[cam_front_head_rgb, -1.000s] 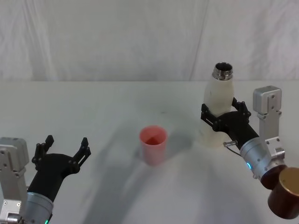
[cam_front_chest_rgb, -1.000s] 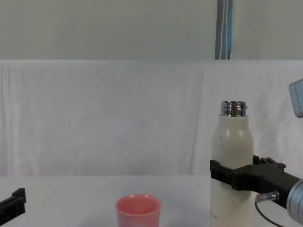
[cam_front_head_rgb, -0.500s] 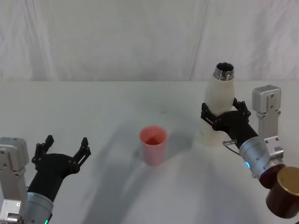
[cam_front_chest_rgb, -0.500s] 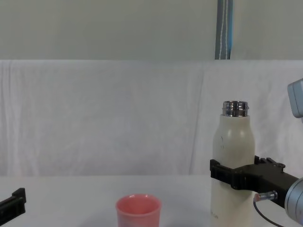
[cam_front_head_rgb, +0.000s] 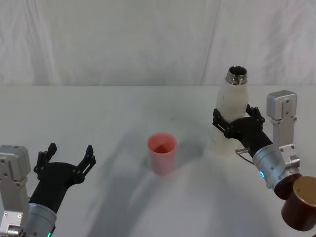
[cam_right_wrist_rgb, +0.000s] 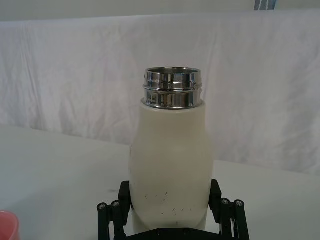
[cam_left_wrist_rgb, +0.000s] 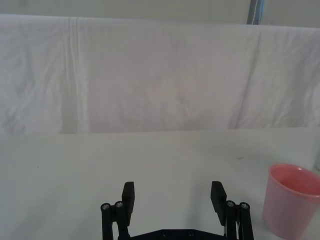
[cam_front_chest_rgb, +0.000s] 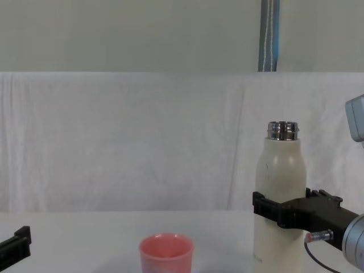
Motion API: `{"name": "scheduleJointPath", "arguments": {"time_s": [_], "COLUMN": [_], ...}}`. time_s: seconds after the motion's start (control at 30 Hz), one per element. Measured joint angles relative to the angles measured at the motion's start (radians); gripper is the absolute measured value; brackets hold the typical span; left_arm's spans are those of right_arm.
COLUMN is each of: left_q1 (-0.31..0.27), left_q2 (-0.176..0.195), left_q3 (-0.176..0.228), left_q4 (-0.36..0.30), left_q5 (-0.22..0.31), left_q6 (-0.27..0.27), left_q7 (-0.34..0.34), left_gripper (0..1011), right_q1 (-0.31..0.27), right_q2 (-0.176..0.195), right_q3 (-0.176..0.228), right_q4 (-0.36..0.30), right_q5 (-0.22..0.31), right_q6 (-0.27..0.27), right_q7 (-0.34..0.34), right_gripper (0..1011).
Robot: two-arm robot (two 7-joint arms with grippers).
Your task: Grasp the thermos with one hand and pour water into the cup lid.
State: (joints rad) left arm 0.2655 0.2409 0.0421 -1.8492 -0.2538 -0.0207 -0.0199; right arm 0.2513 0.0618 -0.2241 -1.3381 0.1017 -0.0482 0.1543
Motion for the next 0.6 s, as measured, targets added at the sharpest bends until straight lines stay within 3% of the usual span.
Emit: {"name": "scheduleJointPath", "arguments": {"time_s": [0.6], "left_q1": [0.000], "left_q2": [0.000], "left_q3": [0.000], "left_q4": [0.000], "left_q5": [0.000], "left_q6": [0.000], "left_q7": [0.000], "left_gripper": [1001], "right_q1": [-0.001], "right_q2": [0.001], "right_q3": [0.000], "right_q4": [-0.001], "right_q5": [0.001], "right_q6": [0.000], "right_q7": [0.002], "right_gripper": [950]}}
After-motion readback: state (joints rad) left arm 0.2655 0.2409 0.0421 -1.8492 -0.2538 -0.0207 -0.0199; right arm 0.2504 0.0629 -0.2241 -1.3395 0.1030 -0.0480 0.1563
